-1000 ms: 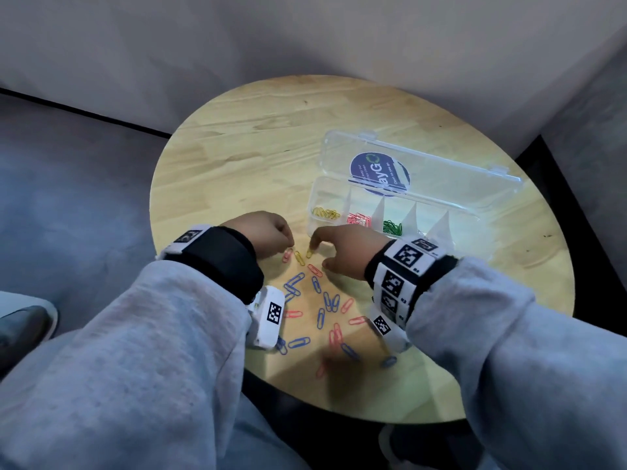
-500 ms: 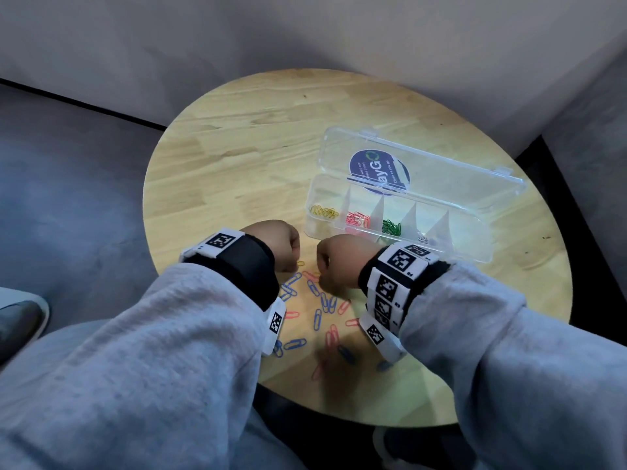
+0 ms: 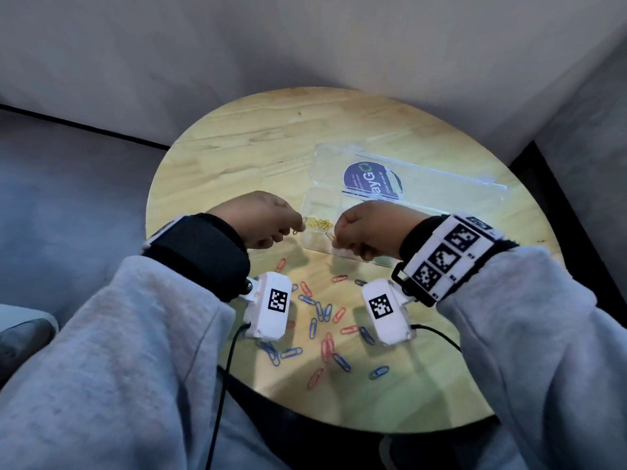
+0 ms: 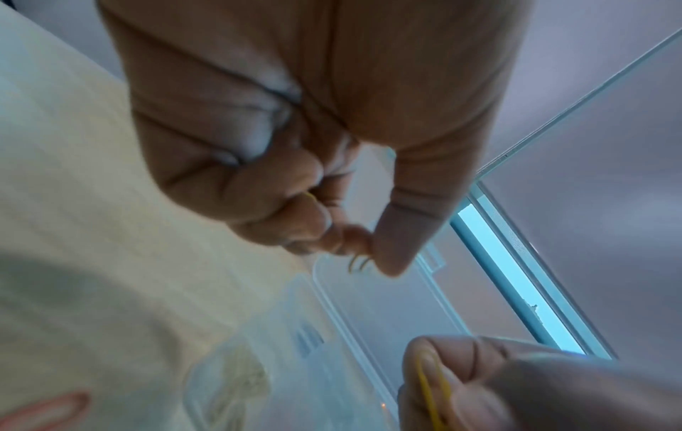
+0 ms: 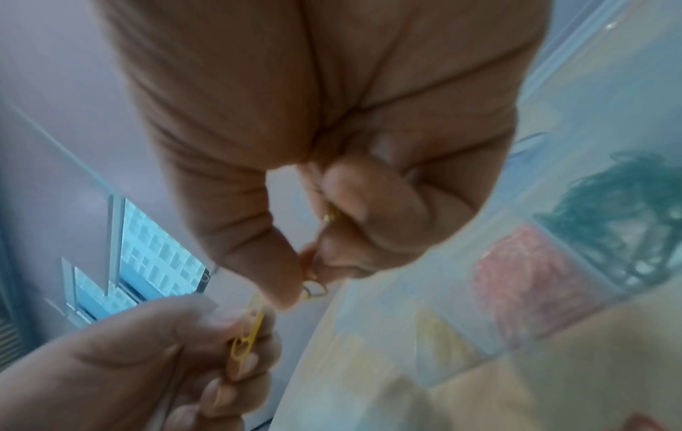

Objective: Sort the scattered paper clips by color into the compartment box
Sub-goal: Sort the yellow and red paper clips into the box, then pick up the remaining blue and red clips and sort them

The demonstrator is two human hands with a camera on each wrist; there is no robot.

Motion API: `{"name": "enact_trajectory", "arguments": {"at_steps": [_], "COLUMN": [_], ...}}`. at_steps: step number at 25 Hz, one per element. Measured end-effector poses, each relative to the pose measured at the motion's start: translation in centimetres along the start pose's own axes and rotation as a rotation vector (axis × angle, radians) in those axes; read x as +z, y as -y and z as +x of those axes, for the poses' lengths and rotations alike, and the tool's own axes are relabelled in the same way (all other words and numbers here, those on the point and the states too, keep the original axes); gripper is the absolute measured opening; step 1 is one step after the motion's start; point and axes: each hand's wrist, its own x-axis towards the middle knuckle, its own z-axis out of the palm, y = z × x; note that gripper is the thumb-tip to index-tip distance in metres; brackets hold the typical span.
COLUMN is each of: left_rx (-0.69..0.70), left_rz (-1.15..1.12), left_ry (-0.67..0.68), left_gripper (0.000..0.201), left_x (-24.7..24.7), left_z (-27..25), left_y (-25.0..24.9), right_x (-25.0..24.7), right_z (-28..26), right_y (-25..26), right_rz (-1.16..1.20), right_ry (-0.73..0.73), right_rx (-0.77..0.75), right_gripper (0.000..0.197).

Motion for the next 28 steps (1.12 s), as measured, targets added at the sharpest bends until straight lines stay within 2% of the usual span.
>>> {"name": "enact_trajectory", "arguments": {"at_steps": [5,10,13,14,16,19,22,24,26,28], "left_rx": [0.052,0.136,0.151,0.146,0.128,0.128,0.159,0.173,0.173,0.154], "left_rz": [0.010,-0.066,-0.200,-0.259,-0.390,-0.527,-0.509,-0.456,-0.344,-0.124], "left_ry": [-0.035,-0.097,-0.123,-0.119,-0.099,-0.058,-0.011,-0.025,-0.035,-0.025], "left_gripper": [0.020,0.020,0.014,0.013,0.011,0.011,0.011,0.011,0.012,0.013], "left_x": [0.4,1.1,1.4,1.6,2.0,2.4,2.4,2.1,1.9,1.8], "left_z": [0.9,2.2,2.9,2.9,2.8,2.3,1.7,1.1,0.3,-0.5], "left_y": [-1.9,-2.7,-3.3,-3.5,-3.7,-3.8,-3.6,-3.4,-3.3,-2.7], "right_x": [-1.3,-1.0,-1.1,-1.1,-1.3,-1.0,-1.0,-1.2,-1.3,-1.2], "right_z": [1.3,3.1,4.1,4.5,5.1,4.5,2.5,0.8,-0.8,-2.2], "right_y": [0.6,0.6,0.5,0.3,-0.2,-0.4,-0.4,-0.6,-1.2,-2.1], "right_rz": [0.222,0.265,0.391,0.453,0.556,0.615,0.600,0.575,0.458,0.266], "right_ry": [-0.135,-0.161,-0.162,-0.162,-0.161,-0.147,-0.154,-0.152,-0.172,-0.188], "right_rx": [0.038,0.057,0.062,0.056,0.041,0.002,-0.032,-0.066,-0.090,-0.109], "right_gripper": [0.020,0.019,0.008,0.010,0.028,0.025,0.018,0.020,0.020,0.021]}}
